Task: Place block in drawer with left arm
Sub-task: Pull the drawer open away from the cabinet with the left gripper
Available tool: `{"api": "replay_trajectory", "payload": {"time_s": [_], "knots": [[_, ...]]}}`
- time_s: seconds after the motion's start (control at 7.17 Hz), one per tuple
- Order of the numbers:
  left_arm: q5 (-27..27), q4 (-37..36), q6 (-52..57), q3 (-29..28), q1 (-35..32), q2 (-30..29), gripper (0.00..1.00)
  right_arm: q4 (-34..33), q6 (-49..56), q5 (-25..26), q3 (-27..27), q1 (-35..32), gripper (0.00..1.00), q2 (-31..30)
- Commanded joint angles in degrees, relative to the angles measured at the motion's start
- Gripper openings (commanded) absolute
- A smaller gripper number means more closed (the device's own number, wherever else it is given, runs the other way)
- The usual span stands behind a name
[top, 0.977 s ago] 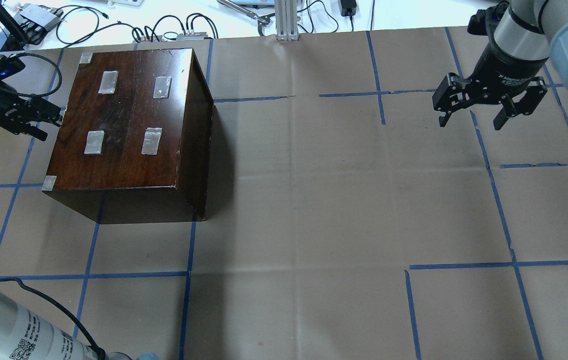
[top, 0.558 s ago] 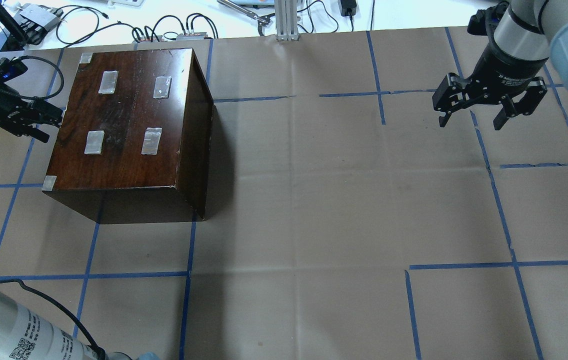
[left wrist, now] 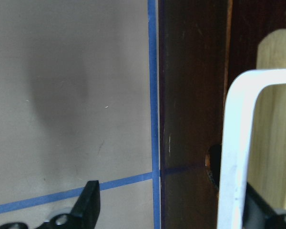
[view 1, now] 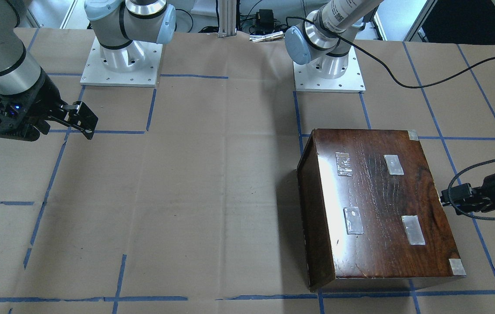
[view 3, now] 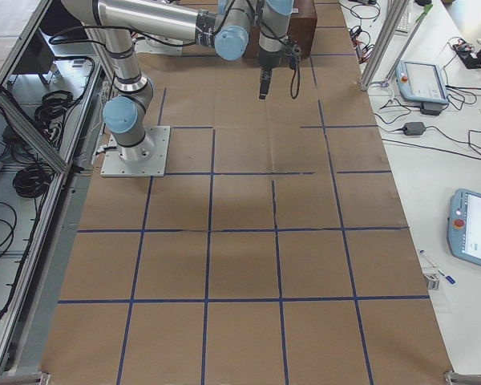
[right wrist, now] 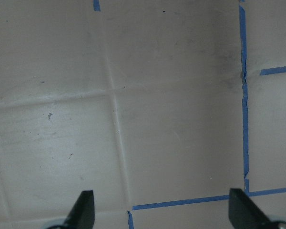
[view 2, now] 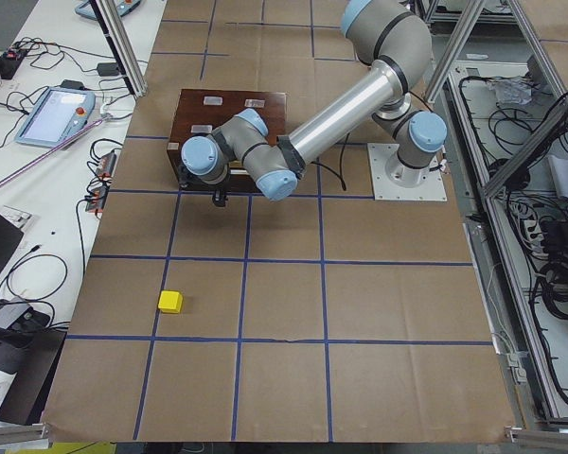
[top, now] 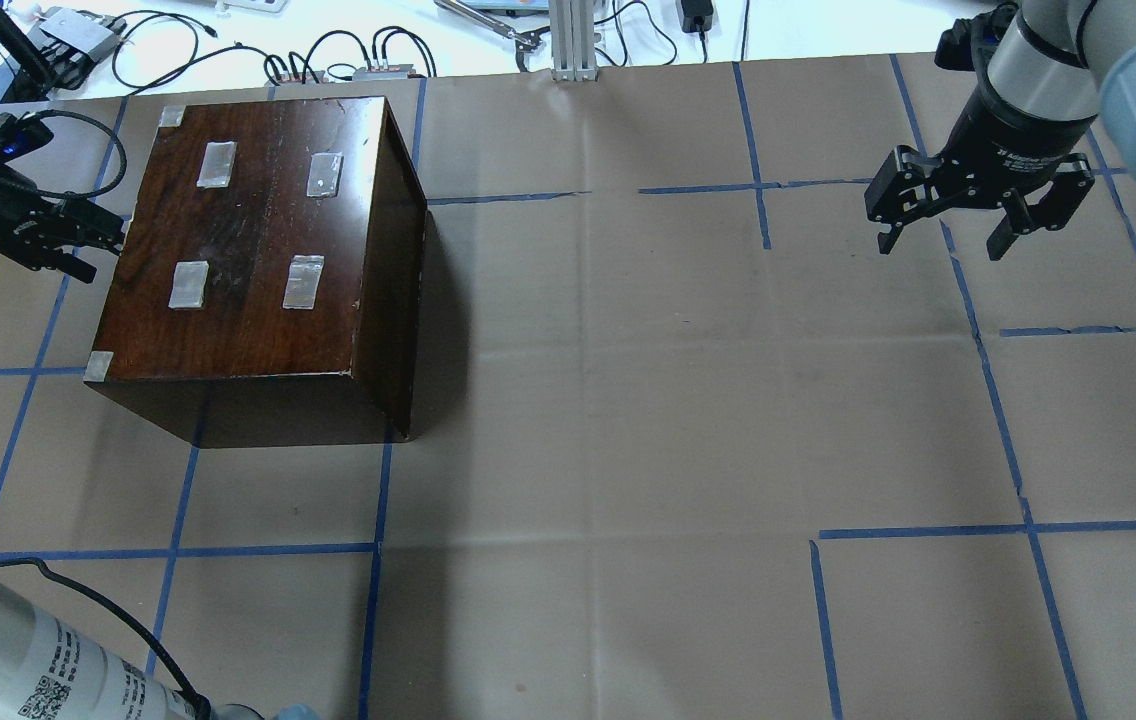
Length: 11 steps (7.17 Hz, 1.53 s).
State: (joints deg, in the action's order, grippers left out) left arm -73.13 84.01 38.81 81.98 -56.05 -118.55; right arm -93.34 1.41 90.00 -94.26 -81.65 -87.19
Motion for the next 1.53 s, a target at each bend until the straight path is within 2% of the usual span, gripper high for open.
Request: {"api": "replay_trajectory", "payload": {"time_s": [0.0,0.28,0.56,0.84,1.4], "knots": [[-0.26,-1.04,0.91,-0.51,0.24,-1.24,0.98,0.00,0.00,0.00,-0.05,0.00,1.00,0.00],[-0.17,-1.04,3.44,-0.68,4.09,-1.25,0.98,0.00,0.00,0.00,-0.04,0.00,1.00,0.00],[-0.52,-0.96,3.90,-1.64,4.72,-1.16,0.98,0.00,0.09,0.00,0.04,0.00,1.00,0.00],[-3.06,-0.96,3.99,-2.79,4.99,-1.42,0.98,0.00,0.00,0.00,0.04,0.00,1.00,0.00],[-3.16,-0.96,6.17,-3.14,7.70,-1.77,0.98,0.00,0.00,0.00,-0.05,0.00,1.00,0.00]]}}
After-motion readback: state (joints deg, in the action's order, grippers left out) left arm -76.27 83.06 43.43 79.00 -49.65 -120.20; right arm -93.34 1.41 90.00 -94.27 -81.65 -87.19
